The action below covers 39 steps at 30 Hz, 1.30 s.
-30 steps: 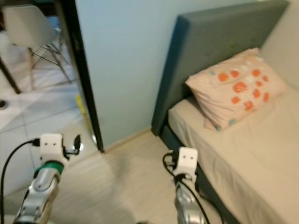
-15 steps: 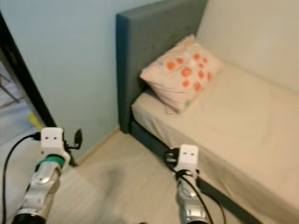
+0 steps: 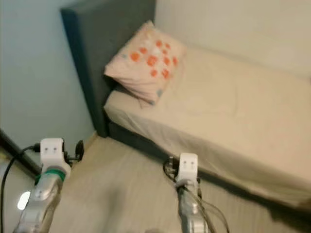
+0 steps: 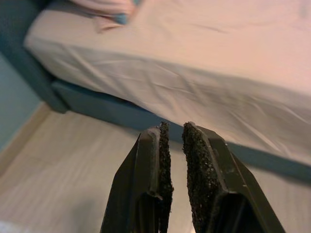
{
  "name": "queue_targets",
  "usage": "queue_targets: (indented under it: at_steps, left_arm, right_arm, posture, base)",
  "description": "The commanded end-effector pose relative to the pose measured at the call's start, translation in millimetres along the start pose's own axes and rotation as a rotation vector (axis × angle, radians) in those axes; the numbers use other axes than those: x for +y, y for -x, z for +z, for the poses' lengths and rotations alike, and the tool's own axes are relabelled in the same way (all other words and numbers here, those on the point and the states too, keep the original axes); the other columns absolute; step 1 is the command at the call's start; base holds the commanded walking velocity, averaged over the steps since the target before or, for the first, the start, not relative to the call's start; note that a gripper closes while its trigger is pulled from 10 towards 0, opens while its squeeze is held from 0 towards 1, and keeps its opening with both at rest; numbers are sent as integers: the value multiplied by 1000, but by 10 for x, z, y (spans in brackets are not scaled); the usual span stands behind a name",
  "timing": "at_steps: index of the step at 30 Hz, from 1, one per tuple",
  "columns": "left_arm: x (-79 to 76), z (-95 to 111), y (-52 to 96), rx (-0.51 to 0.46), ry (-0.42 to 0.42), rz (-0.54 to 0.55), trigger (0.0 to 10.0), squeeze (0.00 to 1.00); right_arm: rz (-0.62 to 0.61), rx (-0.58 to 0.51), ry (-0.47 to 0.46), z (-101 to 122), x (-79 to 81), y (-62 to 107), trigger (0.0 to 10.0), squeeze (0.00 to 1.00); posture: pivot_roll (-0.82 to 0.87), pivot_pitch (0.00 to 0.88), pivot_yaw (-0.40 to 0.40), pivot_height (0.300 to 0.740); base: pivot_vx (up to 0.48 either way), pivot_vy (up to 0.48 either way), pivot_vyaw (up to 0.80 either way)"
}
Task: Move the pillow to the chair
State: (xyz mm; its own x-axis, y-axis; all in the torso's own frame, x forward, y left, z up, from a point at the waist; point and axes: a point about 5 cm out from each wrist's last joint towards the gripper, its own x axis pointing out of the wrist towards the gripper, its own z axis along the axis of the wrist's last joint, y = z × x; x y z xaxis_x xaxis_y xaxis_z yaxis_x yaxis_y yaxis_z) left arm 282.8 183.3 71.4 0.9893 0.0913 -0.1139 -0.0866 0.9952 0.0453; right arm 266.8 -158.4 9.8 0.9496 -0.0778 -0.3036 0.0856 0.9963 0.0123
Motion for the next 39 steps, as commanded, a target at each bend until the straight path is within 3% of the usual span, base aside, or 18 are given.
queue_targets:
  at_steps: [1,17,25,39]
  left_arm:
    - [-1,-34,61,0,-27,-1,10000,0]
    - [-112,-23,87,-4,-3,-15,10000,0]
    - [-143,29,81,-30,38,-26,10000,0]
    - [-90,31,83,-28,33,-16,10000,0]
  right_arm:
    - [10,-6,7,-15,-11,35,10000,0]
    - [33,-46,30,49,-25,28,10000,0]
    - [44,-45,23,76,7,7,10000,0]
    - [51,-38,12,73,5,4,10000,0]
  posture:
    - [76,49,36,740]
    - [59,38,27,740]
    - [59,30,13,740]
    - [61,41,15,740]
  base:
    - [0,0,-800]
    - [0,0,-800]
    - [135,0,0]
    - [373,0,0]
